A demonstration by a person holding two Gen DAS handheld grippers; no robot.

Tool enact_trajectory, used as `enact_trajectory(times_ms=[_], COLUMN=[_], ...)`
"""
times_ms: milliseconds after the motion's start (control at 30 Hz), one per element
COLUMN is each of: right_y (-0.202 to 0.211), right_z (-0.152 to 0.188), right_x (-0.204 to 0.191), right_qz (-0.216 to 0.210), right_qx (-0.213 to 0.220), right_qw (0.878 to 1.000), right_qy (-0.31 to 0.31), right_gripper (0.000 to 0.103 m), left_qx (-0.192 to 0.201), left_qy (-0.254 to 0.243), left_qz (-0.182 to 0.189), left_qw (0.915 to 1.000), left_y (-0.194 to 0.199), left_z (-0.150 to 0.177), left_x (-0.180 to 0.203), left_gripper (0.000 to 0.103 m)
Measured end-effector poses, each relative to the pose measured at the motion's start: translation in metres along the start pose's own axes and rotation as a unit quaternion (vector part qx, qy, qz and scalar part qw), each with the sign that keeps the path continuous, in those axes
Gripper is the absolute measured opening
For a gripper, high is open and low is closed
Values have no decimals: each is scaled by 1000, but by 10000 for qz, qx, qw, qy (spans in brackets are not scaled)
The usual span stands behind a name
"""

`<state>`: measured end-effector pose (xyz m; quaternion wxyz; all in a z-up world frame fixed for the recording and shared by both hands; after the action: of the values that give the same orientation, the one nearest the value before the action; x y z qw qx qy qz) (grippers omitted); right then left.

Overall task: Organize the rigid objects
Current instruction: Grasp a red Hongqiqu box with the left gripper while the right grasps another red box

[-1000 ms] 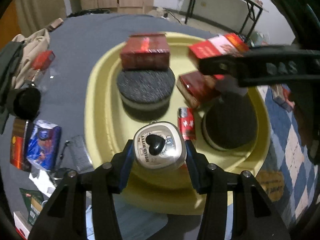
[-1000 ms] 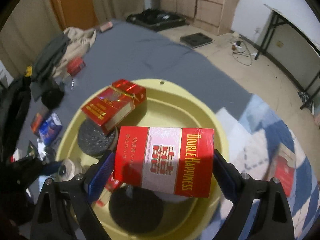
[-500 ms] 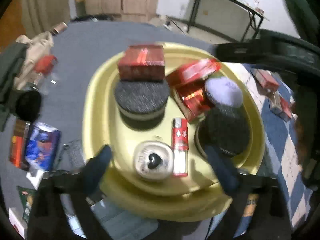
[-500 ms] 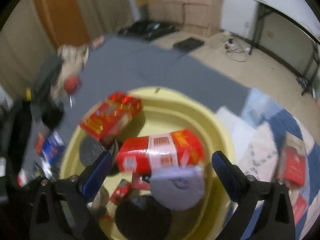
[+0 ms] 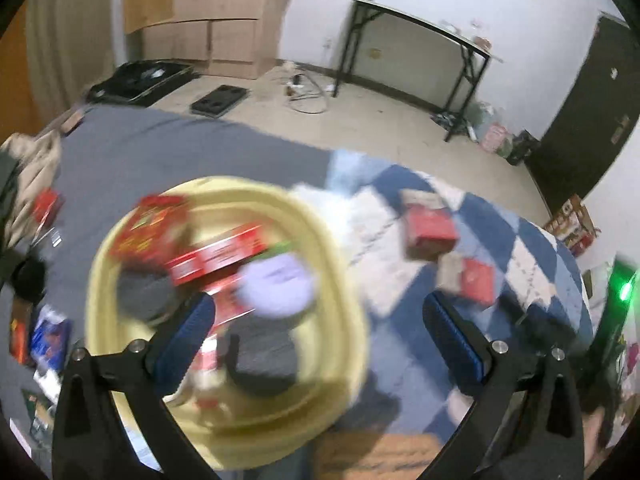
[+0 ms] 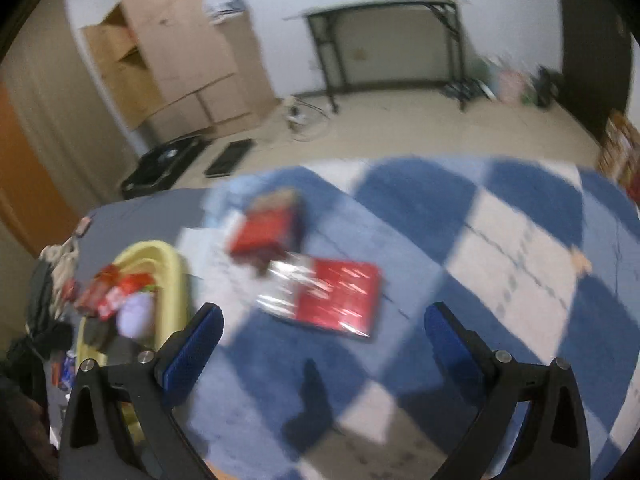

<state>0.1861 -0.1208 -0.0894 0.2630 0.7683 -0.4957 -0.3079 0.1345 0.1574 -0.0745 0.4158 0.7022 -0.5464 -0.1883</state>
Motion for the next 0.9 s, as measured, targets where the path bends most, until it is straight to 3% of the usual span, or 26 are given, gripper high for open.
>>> enact_trajectory(times_ms=[267, 433, 633, 700, 767, 833, 900], right_y=[-31, -50, -69, -82, -89, -97, -97], right_z=[19, 15, 10, 10, 9, 10, 8], right_x=[6, -5, -19, -22, -23, -20, -19], right_qz=[11, 59, 40, 160, 244, 331, 385], right_qx=[104, 325, 379, 303, 294, 284, 343], right_qw=[9999, 9994, 9993, 9994, 9991, 9986, 9980], right_qy=[-69, -73, -64, 47, 168, 298, 365], right_gripper=[103, 103, 103, 103, 102, 93, 93], left_qx=[-726, -1357, -1806, -1854, -1924, -1920, -1828], left_qy=[-658, -1142, -1156, -1272, -1245, -1139, -1093], left_qz=[168, 81, 182, 143, 211, 261, 374], left_qw=[9950, 9841, 9766, 9743, 9732, 9744, 9763], left_y=[-84, -132, -169, -175, -177, -176, -170], left_z=[-55, -61, -44, -37, -30, -28, -27], left_x=[91, 110, 113, 113, 113, 112, 113], left_gripper=[103, 103, 102, 93, 56, 57, 57])
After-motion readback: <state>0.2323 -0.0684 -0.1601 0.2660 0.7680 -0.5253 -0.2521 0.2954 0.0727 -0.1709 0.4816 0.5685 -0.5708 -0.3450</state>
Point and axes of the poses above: each gripper's, at about its wrist camera, not at the fingertips, and y roughly against the way its jaws point, x to its right, z to its underside, the point moved 10 cm from there along -y, roughly the way its jaws point, and after that the axes turned 1 degree about y, right-handed, at the moved point
